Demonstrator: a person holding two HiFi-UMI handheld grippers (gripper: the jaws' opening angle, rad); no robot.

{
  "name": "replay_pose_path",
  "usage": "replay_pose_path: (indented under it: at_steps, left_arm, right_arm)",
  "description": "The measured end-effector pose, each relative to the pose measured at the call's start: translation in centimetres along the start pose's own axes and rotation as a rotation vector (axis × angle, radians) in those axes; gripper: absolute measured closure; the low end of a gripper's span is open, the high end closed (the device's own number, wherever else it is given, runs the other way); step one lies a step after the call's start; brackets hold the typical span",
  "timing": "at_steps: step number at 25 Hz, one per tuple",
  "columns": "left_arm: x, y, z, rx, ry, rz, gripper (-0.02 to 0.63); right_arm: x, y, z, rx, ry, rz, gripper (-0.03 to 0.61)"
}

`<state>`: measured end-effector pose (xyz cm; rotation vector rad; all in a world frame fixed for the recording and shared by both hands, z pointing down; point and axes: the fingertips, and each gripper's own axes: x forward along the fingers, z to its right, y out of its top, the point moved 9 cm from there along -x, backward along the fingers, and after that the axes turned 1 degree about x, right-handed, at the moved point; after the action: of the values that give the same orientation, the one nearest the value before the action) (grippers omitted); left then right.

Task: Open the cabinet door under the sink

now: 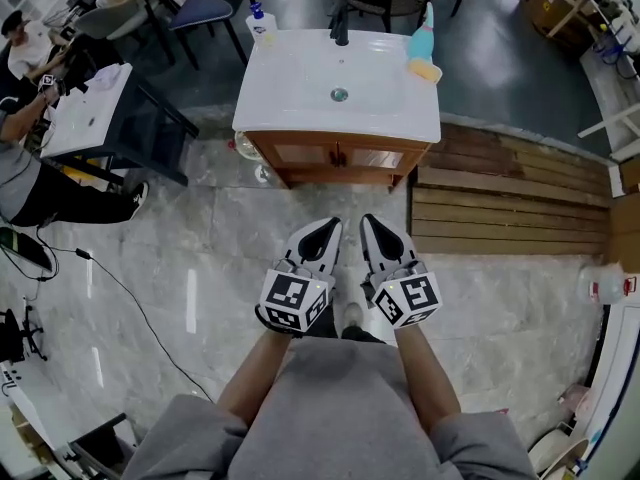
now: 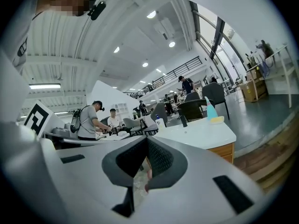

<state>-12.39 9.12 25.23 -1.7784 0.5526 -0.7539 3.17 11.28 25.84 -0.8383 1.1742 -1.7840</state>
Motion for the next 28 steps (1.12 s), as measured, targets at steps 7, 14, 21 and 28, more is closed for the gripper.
replay_pose_path:
  at_steps: [7, 14, 21, 28]
  left_arm:
    - [4.1, -0.3, -5.0, -0.034, -0.033, -0.034, 0.606]
    - [7.2, -0.9, -9.1, -0.084, -0.072, -0.073, 0.606]
    - [8.8, -2.0, -12.6, -0.133, -0.088, -0.106, 0.606]
    - [10.4, -4.2, -15.1, -0.162, -0.075, -0.136, 0.606]
  right_arm:
    - [5.1, -1.1, 2.2, 0.034, -0.056, -0.047, 0.574]
    - [9.6, -1.8, 3.7, 0.063, -0.112, -0.084, 0.574]
    - [12.9, -2.9, 4.6, 0.091, -0.158, -0.112, 0.574]
    - [15.5, -5.2, 5.8, 0.115, -0.162, -0.155, 0.574]
